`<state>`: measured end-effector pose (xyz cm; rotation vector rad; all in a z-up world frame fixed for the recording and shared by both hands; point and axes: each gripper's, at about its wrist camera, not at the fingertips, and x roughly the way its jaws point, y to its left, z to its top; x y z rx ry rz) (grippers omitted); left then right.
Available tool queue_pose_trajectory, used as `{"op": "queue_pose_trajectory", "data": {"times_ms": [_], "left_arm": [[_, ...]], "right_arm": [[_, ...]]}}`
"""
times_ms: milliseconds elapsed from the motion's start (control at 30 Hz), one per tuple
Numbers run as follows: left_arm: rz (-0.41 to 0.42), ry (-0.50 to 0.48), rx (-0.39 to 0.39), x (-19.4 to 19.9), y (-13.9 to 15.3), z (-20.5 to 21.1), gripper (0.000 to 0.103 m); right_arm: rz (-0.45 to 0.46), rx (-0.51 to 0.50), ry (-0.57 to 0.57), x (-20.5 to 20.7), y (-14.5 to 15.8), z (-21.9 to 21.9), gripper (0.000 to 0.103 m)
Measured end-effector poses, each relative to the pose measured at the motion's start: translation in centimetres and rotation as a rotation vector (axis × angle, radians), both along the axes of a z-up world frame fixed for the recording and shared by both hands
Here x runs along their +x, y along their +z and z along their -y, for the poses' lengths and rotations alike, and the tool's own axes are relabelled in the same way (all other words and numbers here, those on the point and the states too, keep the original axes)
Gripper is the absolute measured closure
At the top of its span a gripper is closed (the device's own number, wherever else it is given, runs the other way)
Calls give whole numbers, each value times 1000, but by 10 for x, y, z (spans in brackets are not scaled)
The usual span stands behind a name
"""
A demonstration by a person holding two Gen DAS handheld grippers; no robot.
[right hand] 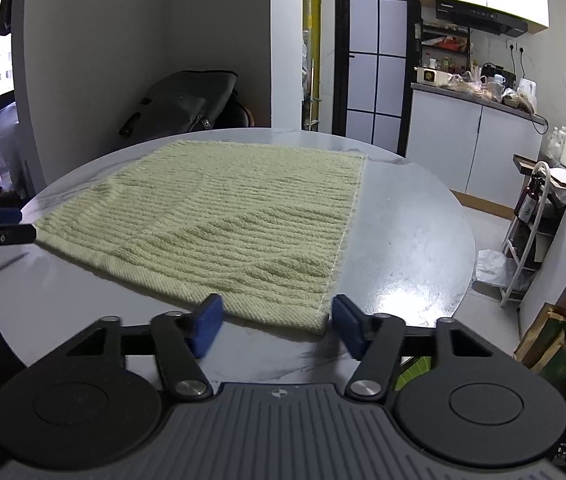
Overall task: Fold towel
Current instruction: 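Close the right gripper on a towel corner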
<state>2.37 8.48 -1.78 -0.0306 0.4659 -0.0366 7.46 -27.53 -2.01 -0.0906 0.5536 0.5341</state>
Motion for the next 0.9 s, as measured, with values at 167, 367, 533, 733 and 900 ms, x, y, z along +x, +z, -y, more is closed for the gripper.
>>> {"op": "queue_pose_trajectory", "data": {"times_ms": [167, 367, 533, 733, 900], "left_arm": [[26, -18, 38, -7, -4, 2, 20], [57, -35, 37, -14, -8, 4, 20], [76, -46, 47, -17, -12, 4, 20], [81, -58, 45, -15, -13, 2, 20], [85, -73, 10, -12, -14, -4, 22]], "right_arm": [[5, 7, 2, -1, 0, 3, 73], [37, 24, 4, 4, -2, 14, 84], [39, 11, 20, 3, -1, 14, 86], [38, 7, 21, 3, 0, 15, 90], [36, 8, 21, 2, 0, 15, 90]]}}
